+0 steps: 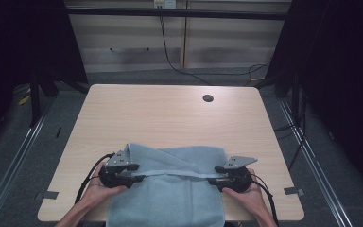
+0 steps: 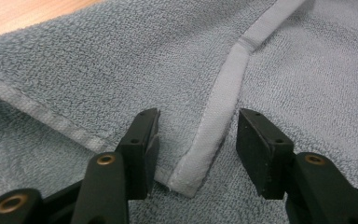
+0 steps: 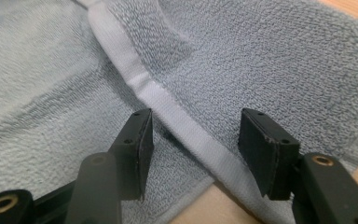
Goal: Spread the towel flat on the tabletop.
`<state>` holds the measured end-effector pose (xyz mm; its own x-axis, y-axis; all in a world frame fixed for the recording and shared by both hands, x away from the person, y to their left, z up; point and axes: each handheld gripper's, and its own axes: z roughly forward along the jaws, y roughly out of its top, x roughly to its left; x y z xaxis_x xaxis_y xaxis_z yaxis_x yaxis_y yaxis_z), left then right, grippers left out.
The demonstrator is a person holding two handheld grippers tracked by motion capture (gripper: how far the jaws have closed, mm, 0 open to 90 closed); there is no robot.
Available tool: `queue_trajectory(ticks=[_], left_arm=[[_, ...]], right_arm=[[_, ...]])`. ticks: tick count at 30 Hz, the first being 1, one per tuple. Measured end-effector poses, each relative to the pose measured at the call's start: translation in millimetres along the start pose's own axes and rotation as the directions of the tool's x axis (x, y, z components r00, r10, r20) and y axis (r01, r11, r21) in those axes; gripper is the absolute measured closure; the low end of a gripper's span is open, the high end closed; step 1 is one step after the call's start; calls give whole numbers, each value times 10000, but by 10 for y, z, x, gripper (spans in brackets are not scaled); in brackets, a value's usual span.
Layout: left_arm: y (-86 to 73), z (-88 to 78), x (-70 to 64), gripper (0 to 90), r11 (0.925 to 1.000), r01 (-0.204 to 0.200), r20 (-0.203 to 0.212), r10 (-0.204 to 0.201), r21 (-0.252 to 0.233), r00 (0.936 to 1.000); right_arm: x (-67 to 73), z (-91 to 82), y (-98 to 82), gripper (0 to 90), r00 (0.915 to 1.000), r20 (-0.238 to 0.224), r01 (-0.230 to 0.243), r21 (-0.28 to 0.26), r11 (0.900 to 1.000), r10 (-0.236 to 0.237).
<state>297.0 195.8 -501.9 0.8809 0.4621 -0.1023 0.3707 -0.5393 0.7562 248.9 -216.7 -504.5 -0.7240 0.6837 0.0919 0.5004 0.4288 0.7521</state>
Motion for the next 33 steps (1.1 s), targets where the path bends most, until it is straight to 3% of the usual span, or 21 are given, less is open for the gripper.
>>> queue_trajectory(ticks=[2, 3, 5, 6, 7, 12, 14, 17, 18, 20, 23, 26, 31, 33], left_arm=[[-18, 8, -26, 493, 9997, -217, -76, 218, 88, 9997], [-31, 6, -50, 524, 9995, -313, -315, 315, 54, 9990], [-41, -2, -68, 610, 9992, -399, -352, 401, 68, 9986], [-49, -21, -106, 610, 9988, -477, -468, 483, 139, 9977], [-65, -43, -133, 700, 9989, -436, -331, 441, 163, 9985], [-105, -121, -209, 789, 9999, -69, 694, 62, 92, 9976], [-102, -141, -223, 796, 10000, -21, 771, 21, -2, 9970], [-73, -197, -221, 810, 9993, 193, 920, -164, -305, 9956], [-40, -246, -202, 812, 9985, 283, 927, -239, -465, 9954], [-18, -271, -191, 814, 9979, 302, 890, -250, -576, 9957], [75, -350, -169, 812, 9935, 414, 990, -309, -1056, 9946], [174, -439, -139, 813, 9880, 386, 833, -263, -1496, 9962], [190, -451, -97, 814, 9875, 471, 822, -350, -1507, 9960], [235, -498, -53, 814, 9818, 599, 776, -465, -1802, 9959]], right_arm=[[27, 13, 2, 482, 9996, 226, 168, 46, 9998, -169], [40, 15, 4, 513, 9991, 363, 227, 86, 9997, -230], [56, 13, 3, 546, 9983, 521, 245, 136, 9996, -252], [66, 2, 0, 621, 9983, 535, 222, 165, 9996, -230], [89, -51, -35, 719, 9994, 335, 27, 167, 9999, -33], [183, -177, -114, 826, 9997, -221, -103, 315, 9995, 110], [201, -199, -111, 834, 9997, -225, -70, 311, 9995, 77], [199, -264, -60, 849, 9994, -283, -193, -139, 9997, 189], [177, -314, -3, 858, 9993, -295, -251, -511, 9984, 236], [173, -334, 22, 862, 9993, -263, -278, -622, 9977, 262], [132, -428, 190, 872, 9996, -198, -229, -1261, 9917, 206], [100, -501, 313, 885, 9997, -136, -235, -1807, 9833, 213], [74, -536, 361, 894, 9998, -15, -184, -1786, 9837, 185], [27, -540, 403, 897, 9997, 8, -250, -2050, 9784, 257]])
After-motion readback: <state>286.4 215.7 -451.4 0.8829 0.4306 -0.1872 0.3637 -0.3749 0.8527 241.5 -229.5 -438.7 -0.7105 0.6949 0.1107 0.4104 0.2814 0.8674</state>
